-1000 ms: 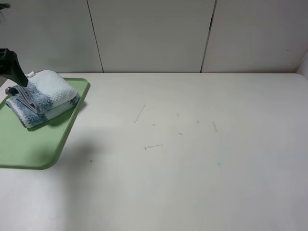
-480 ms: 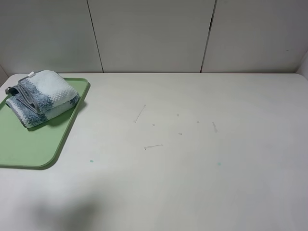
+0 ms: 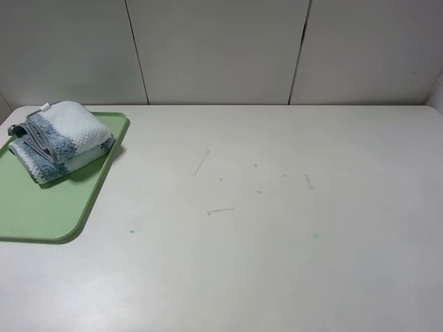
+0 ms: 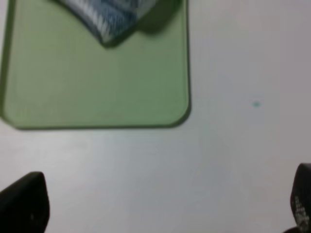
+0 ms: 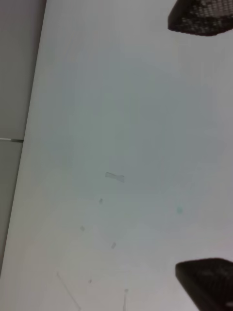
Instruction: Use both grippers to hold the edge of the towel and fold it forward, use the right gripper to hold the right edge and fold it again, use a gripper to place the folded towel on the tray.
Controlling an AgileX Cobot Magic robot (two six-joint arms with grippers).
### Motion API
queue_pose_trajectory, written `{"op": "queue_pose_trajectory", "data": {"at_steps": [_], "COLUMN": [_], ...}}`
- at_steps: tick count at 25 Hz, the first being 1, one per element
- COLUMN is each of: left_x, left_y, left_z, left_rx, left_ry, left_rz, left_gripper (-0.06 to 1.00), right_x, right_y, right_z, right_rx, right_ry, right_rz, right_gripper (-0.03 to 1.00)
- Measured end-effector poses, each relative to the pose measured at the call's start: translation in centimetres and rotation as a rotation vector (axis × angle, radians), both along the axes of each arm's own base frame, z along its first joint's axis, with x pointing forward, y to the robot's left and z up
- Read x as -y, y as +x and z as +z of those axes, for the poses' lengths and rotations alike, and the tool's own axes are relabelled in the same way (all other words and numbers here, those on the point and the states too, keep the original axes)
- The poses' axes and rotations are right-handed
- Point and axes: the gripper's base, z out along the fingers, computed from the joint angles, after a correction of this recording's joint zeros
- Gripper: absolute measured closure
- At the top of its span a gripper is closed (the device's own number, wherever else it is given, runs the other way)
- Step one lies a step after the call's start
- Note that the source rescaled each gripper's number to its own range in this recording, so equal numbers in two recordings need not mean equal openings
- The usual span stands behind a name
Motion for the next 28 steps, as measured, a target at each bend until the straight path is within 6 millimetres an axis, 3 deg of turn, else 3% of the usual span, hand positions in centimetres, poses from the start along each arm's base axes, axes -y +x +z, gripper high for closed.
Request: {"op": "queue_pose_trajectory", "data": {"at_steps": [6,12,20,28], "left_x": [0.9,1.0,0.6,0.6], "left_y": [-3.1,-5.5,-4.9,-4.8], "left_z": [0.0,-2.0,-6.5,-6.5], "left_rx": [0.150,0.229,0.266,0.275], "left_ry": [0.007,0.014,0.023,0.034], "left_rz": [-0.062,-0.128,-0.205,-0.213], "left_gripper": [-0.05,-0.05,-0.05,-0.05], "right_x": [0.0,0.0,0.0,-0.1], "right_y": [0.0,0.0,0.0,0.0], "right_z": [0.0,0.0,0.0,0.0], "right_rx": [0.000,0.000,0.000,-0.001], "right_ry": [0.000,0.001,0.003,0.006], "right_rz": [0.000,0.001,0.002,0.004], "right_gripper": [-0.03,-0.03,-0.03,-0.03]}}
